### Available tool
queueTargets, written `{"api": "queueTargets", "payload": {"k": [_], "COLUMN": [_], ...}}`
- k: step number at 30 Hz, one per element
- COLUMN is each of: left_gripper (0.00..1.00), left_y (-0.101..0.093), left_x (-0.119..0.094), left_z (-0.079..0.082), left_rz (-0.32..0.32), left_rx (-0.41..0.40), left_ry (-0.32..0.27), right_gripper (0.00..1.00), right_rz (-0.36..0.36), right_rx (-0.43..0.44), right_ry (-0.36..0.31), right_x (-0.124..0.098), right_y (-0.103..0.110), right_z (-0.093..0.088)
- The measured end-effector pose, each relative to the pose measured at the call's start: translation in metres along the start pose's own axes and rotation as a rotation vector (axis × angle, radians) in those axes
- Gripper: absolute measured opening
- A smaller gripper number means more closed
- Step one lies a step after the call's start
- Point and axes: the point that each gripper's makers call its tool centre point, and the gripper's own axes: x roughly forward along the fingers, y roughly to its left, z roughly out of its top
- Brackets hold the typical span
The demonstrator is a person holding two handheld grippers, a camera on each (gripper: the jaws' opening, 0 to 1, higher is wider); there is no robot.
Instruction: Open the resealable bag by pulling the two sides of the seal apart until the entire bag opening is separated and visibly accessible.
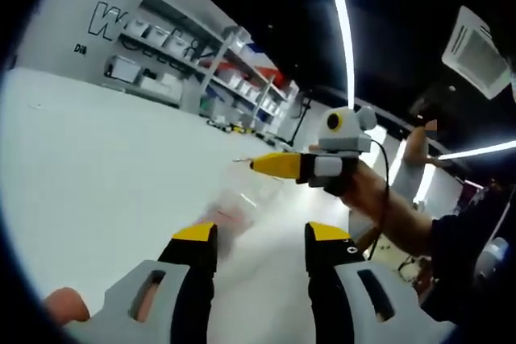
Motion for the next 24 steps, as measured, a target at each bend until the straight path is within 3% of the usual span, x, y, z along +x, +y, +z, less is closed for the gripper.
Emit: {"api": "queueTargets", "payload": {"k": [2,12,18,24], "left_gripper": [0.52,0.51,0.64,0.65], "left_y": [0.001,-0.001,0.000,-0.002], "left_x": [-0.001,-0.008,-0.014,-0.019], "left_z": [-0.001,-0.004,-0.008,-0.010], "left_rz": [0.008,0.014,0.036,0.046], "left_rx": [0.004,0.008,0.029,0.045], "left_ry": [0.005,0.002,0.000,0.002], "right_gripper": [0.00,0.00,0.00,0.00], "right_rz": [-0.001,-0.002,-0.007,-0.010], "right_rx": [0.001,0.001,0.003,0.005], "right_ry": [-0.002,-0.009,-0.013,-0.015], "right_x": [0.000,-0.001,-0.002,-0.003], "right_y": [0.000,0.000,-0.002,-0.002], "right_z": [0.000,0.002,0.002,0.003]}}
